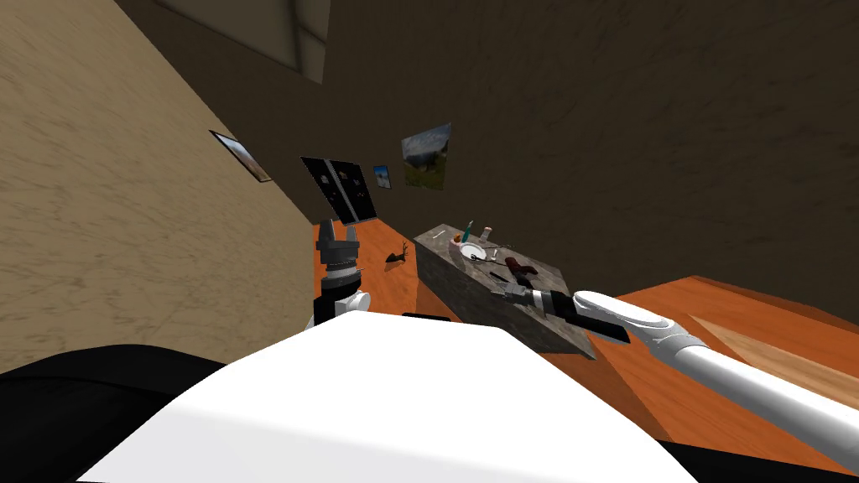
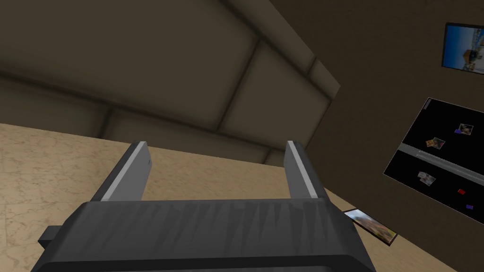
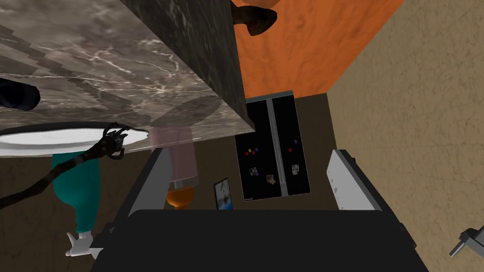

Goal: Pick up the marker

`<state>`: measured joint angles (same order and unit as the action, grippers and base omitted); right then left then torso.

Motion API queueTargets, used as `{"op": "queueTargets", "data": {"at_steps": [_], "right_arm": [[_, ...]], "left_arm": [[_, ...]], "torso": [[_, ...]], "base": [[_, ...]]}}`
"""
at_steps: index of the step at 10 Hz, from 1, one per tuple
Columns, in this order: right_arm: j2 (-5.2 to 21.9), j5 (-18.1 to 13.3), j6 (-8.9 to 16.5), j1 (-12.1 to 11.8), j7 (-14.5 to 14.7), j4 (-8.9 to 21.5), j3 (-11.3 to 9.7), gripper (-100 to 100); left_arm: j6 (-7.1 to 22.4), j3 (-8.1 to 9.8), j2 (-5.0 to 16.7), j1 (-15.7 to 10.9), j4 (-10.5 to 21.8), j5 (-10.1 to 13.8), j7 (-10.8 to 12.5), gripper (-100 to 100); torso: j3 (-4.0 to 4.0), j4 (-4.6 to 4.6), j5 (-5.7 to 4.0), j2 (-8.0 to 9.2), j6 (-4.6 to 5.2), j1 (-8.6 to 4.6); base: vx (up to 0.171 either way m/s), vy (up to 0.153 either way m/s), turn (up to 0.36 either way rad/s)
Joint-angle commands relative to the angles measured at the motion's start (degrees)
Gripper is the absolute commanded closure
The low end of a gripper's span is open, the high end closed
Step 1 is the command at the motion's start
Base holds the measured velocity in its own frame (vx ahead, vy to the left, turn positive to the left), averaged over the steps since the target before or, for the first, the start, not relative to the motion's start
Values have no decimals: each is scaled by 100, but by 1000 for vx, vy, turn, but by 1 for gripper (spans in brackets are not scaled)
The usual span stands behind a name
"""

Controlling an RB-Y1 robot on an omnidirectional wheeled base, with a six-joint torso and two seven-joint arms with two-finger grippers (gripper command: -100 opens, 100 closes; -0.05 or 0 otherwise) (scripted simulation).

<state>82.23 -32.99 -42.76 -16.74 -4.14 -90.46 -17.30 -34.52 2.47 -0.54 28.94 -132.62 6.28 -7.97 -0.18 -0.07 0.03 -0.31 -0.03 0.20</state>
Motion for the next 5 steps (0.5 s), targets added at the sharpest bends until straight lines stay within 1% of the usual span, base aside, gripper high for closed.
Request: {"op": "queueTargets", "data": {"at_steps": [1, 2, 3, 4, 5], "right_arm": [[286, 32, 23, -201, 66, 63, 70, -100], [445, -50, 48, -245, 125, 264, -45, -100], [533, -50, 48, -245, 125, 264, -45, -100], [732, -124, 76, -298, 187, 459, -163, -100], [918, -192, 109, -360, 252, 608, -284, -100]], "left_arm": [[0, 0, 0, 0, 0, 0, 0, 0], [0, 1, 0, 1, 0, 0, 0, 0], [0, 0, 0, 0, 0, 0, 0, 0], [0, 1, 0, 1, 0, 0, 0, 0], [0, 0, 0, 0, 0, 0, 0, 0]], "torso": [[0, 0, 0, 0, 0, 0], [4, 2, 1, 6, 8, -5], [5, 2, 0, 8, 3, -6], [8, 3, 0, 13, 6, -8], [7, 3, 0, 13, 3, -4]], "base": [[64, 28, 82], [61, 27, 166], [45, 20, 88], [50, 32, 170], [72, 29, 276]]}}
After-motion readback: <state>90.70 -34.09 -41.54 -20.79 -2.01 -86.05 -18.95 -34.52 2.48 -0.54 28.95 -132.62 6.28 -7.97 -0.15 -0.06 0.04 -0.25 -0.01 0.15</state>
